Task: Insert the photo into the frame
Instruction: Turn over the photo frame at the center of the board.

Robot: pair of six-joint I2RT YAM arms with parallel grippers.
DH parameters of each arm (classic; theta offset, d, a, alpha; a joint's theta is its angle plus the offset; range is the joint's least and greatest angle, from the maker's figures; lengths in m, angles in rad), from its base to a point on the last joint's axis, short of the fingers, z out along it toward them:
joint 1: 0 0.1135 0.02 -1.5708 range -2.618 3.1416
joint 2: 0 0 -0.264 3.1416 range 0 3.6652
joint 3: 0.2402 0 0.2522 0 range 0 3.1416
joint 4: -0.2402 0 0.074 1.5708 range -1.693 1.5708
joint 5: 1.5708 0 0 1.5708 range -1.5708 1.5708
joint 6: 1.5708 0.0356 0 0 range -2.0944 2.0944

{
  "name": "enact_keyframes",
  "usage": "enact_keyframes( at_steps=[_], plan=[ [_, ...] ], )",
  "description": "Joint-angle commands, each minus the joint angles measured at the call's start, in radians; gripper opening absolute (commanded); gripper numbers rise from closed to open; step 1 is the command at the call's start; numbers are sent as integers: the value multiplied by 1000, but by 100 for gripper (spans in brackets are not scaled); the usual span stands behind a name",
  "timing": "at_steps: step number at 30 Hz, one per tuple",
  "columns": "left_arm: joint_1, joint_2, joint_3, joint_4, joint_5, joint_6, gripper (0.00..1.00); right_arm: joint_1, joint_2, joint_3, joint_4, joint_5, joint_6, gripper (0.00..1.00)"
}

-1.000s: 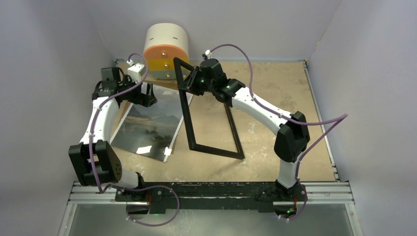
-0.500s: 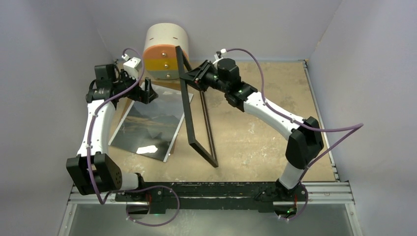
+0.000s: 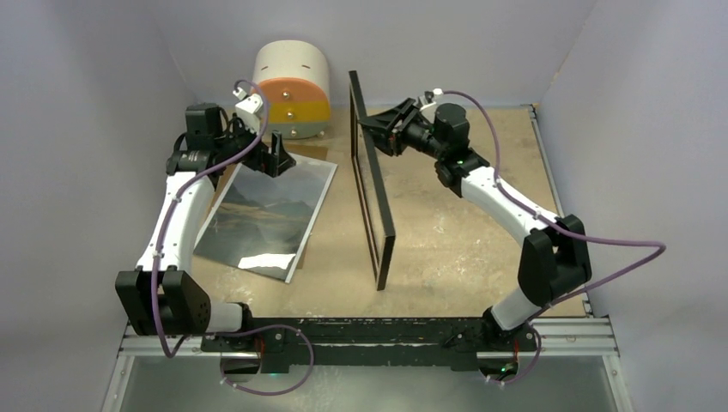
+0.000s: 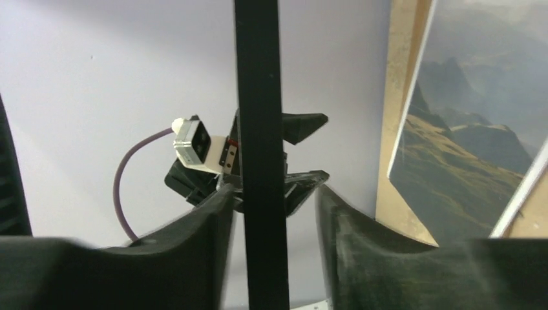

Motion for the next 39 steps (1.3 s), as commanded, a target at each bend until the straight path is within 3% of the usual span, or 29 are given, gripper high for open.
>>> enact_keyframes(
  at_steps=[1, 6, 9, 14, 20, 28, 39],
  plan=[
    [-33, 34, 55, 59, -33, -33, 100, -76, -91, -32, -104, -98, -75, 62],
    [-81, 60, 43, 79, -74, -29, 100, -188, -173, -44, -251, -108, -184, 84],
    [-115, 69, 29, 88, -120, -9, 100, -244, -196, -31, -363, -115, -277, 88],
    [-144, 73, 0, 102, -150, 5, 100, -319, -209, 9, -603, -90, -474, 88],
    [-180, 84, -60, 134, -210, 56, 100, -336, -223, 12, -796, 28, -659, 80],
    [-196, 133, -192, 207, -330, 176, 100, -342, -263, -72, -810, 110, -751, 65],
    [-313, 213, -313, 323, -440, 215, 100, -344, -295, -222, -758, 163, -814, 64]
  ],
)
